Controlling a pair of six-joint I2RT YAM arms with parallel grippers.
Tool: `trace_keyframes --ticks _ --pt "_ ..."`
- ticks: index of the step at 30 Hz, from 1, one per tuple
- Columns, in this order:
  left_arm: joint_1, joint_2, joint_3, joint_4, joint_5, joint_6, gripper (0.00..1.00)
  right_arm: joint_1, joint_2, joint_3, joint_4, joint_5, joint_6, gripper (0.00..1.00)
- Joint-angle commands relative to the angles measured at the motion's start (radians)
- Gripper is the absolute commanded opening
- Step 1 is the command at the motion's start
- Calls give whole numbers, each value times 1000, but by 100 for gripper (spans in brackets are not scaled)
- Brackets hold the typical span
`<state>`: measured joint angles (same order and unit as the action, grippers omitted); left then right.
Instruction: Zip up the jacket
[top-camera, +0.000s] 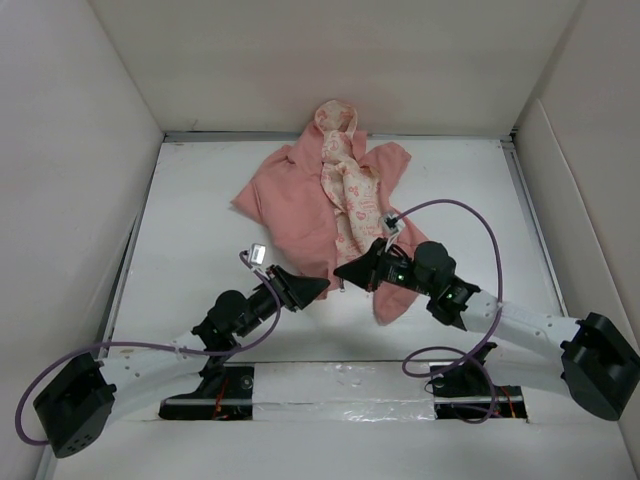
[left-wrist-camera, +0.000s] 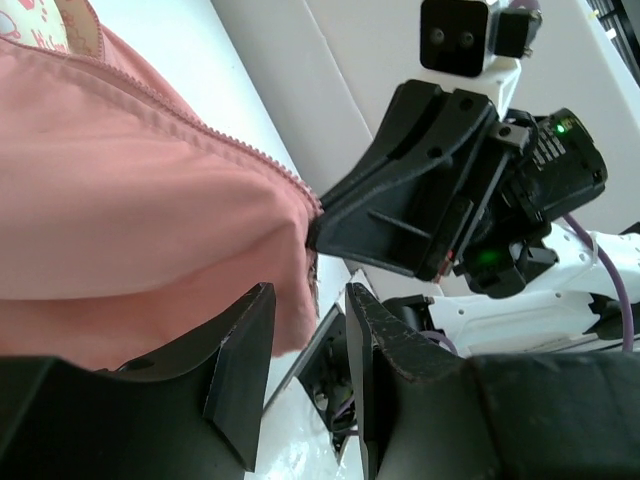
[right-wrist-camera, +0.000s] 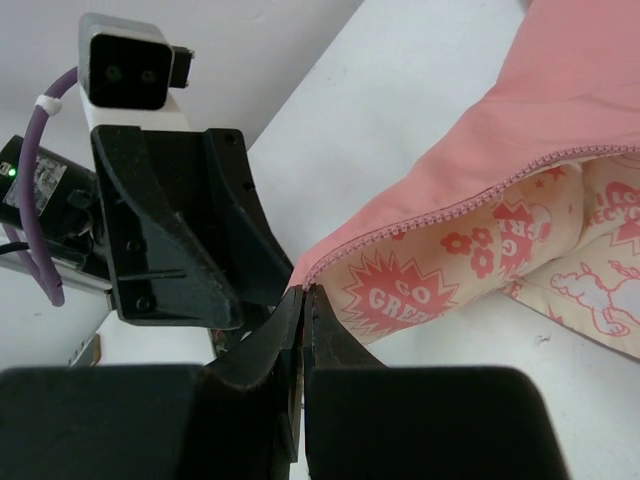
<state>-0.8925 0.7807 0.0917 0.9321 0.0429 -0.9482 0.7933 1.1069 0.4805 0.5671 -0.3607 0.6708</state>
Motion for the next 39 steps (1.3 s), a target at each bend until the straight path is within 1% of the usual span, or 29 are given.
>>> trace_keyframes --ticks 1,4,10,16,21,22,27,28,29,31,32,33,35,36,39 --pt "3 -35 34 2 41 25 32 -14 -31 47 1 -34 13 0" --pt "3 -34 42 -15 60 28 32 -25 -42 43 2 -35 21 0" --pt "3 22 62 5 101 38 31 -34 -36 50 8 -50 27 0" --pt "3 68 88 37 110 54 30 -34 -21 56 1 -66 24 0" --pt "3 95 102 50 117 63 27 -34 -10 66 -7 -76 16 0" --pt "3 97 103 50 117 65 26 -34 -5 67 -9 -81 16 0" --pt "3 97 106 53 112 65 11 -34 4 66 -13 -87 19 0" --pt "3 97 106 53 112 63 7 -34 5 66 -15 -84 19 0" --pt "3 91 103 53 109 62 0 -34 4 66 -16 -84 19 0" --pt "3 83 100 51 100 57 0 -34 1 66 -25 -78 19 1" --pt "3 71 94 51 97 54 0 -34 -5 63 -30 -72 18 7" --pt "3 65 91 50 91 49 0 -45 -22 55 -35 -57 16 22" --pt "3 46 83 47 81 37 0 -45 -47 46 -55 -40 15 38" --pt "3 40 83 39 77 32 0 -55 -62 41 -68 -20 12 53" --pt "3 14 83 28 66 0 0 -77 -140 24 -183 38 0 69"
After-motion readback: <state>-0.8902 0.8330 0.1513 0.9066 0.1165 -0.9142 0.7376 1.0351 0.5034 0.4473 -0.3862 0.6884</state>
